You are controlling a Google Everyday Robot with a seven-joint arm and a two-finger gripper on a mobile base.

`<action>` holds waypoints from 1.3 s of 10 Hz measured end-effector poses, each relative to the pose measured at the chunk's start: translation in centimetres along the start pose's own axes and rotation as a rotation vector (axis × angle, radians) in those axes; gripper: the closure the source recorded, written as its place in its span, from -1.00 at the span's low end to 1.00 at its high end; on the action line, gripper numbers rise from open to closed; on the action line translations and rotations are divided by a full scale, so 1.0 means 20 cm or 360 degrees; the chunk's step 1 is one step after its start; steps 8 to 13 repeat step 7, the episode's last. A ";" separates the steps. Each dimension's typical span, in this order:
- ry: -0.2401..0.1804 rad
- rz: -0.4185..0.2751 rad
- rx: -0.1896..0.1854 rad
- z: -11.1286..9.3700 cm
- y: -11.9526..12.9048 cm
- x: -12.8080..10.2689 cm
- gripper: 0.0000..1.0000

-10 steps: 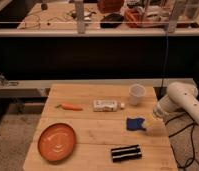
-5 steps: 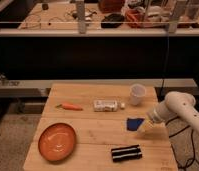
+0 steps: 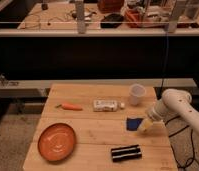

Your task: Place the white sponge in the ceramic bowl

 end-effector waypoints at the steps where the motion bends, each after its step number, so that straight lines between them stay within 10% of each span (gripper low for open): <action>1: -0.0004 -0.0015 0.0013 0.02 0.01 0.00 -0.60; 5: -0.0016 -0.0029 0.0057 0.10 -0.02 -0.02 -0.55; 7: -0.0026 -0.0047 0.0077 0.14 -0.06 0.02 -0.13; 13: -0.0026 -0.0047 0.0077 0.14 -0.06 0.02 -0.13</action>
